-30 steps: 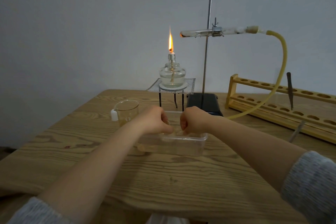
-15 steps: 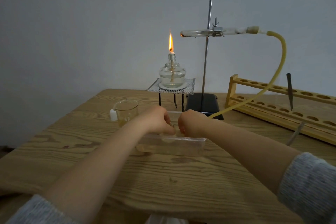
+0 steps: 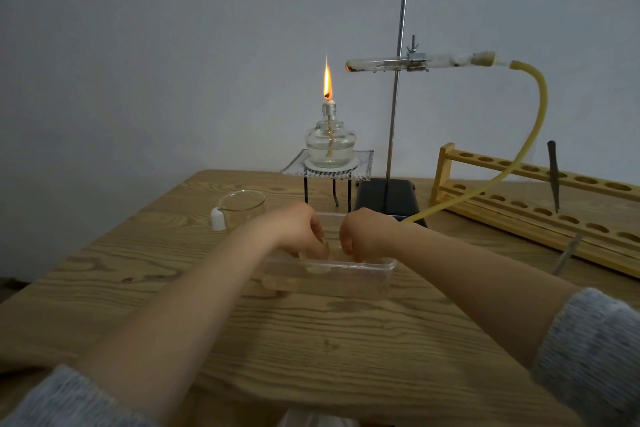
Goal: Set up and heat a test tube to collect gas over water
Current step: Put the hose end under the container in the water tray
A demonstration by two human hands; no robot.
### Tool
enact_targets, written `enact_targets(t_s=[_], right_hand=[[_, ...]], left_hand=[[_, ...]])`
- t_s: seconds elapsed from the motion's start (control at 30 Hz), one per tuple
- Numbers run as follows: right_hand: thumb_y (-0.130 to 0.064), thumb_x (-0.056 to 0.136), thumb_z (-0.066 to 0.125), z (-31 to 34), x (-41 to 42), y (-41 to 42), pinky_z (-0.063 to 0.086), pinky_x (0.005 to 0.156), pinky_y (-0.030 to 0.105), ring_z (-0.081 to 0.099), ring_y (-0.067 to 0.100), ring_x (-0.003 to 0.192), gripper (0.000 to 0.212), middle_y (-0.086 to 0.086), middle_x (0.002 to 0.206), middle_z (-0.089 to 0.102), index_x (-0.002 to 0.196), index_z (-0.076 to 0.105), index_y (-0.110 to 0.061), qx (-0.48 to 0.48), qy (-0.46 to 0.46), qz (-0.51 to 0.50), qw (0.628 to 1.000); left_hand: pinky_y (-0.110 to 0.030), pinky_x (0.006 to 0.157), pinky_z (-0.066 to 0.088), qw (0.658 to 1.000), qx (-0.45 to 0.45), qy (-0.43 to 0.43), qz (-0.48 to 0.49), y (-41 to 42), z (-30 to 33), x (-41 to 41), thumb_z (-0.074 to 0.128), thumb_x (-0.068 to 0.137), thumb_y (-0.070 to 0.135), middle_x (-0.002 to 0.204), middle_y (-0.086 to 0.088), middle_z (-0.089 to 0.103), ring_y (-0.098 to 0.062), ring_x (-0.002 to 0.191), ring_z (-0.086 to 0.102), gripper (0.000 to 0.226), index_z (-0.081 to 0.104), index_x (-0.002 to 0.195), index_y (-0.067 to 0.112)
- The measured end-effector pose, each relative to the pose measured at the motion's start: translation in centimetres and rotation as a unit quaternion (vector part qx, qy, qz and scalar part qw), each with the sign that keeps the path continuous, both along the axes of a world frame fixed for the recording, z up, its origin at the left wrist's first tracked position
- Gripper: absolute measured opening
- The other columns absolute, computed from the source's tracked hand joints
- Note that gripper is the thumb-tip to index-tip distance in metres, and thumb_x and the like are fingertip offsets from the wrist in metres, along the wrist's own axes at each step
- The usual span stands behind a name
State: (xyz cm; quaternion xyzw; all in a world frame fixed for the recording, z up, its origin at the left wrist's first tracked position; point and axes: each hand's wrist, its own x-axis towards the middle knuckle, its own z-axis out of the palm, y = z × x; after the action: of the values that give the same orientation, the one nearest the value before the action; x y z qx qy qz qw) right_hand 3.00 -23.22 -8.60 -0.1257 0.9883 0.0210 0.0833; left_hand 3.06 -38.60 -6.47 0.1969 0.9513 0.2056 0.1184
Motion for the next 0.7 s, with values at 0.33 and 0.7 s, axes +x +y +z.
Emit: enact_targets(t_s=[0.33,0.7], right_hand=[[-0.005,0.088,0.054,0.34,0.71,-0.21,0.054,0.082,0.038,0.062,0.029,0.102,0.022,0.012,0.113,0.065,0.105,0.069,-0.007,0.016,0.007,0.004,1.000],[-0.006,0.087,0.058,0.51,0.76,-0.11,0.055,0.088,0.043,0.062,0.026,0.098,0.021,0.008,0.108,0.067,0.104,0.071,-0.011,-0.022,0.016,0.011,1.000]], left_hand=[[-0.022,0.071,0.055,0.999,-0.014,-0.029,-0.011,-0.34,-0.02,-0.42,0.075,0.075,0.039,0.102,0.000,0.068,-0.016,0.090,0.065,0.040,0.069,0.107,0.016],[-0.018,0.063,0.052,0.999,0.011,-0.032,0.000,-0.07,0.00,-0.02,0.071,0.080,0.039,0.104,0.003,0.065,-0.012,0.089,0.063,0.039,0.068,0.112,0.016]])
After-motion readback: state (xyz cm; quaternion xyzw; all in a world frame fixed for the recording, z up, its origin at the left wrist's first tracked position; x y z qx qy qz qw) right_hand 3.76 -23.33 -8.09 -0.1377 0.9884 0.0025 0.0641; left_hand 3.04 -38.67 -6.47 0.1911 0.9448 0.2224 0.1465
